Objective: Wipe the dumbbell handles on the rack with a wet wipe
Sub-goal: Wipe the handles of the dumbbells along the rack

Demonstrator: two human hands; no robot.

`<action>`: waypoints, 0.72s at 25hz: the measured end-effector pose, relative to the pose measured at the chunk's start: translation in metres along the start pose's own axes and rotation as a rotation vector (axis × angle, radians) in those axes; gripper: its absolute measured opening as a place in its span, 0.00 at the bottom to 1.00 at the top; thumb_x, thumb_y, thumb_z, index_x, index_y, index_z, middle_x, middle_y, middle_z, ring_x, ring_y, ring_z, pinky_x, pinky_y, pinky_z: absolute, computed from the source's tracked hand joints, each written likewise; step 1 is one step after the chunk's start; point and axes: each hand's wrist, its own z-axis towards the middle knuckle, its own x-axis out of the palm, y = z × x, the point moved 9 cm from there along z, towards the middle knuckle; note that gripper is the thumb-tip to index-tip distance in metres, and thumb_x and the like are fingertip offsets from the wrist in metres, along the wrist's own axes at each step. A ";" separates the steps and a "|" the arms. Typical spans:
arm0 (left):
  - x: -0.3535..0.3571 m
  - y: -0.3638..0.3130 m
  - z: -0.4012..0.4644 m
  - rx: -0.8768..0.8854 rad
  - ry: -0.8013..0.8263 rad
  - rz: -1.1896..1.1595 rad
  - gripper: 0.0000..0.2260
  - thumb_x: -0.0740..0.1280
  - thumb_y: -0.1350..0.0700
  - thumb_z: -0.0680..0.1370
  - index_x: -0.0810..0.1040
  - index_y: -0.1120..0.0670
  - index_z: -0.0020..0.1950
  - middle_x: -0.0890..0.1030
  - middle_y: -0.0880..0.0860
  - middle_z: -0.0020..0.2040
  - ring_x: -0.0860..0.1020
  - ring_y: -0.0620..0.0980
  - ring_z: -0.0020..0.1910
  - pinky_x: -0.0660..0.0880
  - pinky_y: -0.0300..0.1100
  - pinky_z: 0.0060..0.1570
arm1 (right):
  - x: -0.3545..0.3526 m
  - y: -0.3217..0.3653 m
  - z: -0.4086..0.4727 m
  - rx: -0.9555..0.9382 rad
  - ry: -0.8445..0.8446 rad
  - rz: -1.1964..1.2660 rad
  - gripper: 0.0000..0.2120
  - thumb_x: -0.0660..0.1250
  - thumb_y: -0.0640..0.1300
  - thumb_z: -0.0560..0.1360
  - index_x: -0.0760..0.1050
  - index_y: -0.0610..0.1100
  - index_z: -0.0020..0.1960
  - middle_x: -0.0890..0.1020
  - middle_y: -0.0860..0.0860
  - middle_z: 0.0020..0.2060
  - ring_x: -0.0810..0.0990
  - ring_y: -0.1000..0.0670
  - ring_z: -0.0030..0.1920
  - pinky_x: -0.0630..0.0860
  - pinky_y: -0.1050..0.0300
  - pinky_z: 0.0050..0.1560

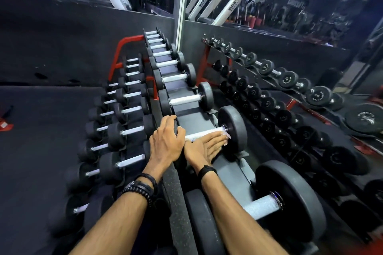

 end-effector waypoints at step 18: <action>0.003 0.003 -0.001 0.000 0.030 -0.008 0.18 0.59 0.52 0.79 0.73 0.56 0.66 0.75 0.52 0.64 0.78 0.59 0.52 0.75 0.51 0.49 | -0.026 0.033 0.029 -0.783 -0.019 -1.204 0.21 0.58 0.45 0.76 0.68 0.37 0.66 0.75 0.41 0.61 0.68 0.39 0.67 0.45 0.43 0.76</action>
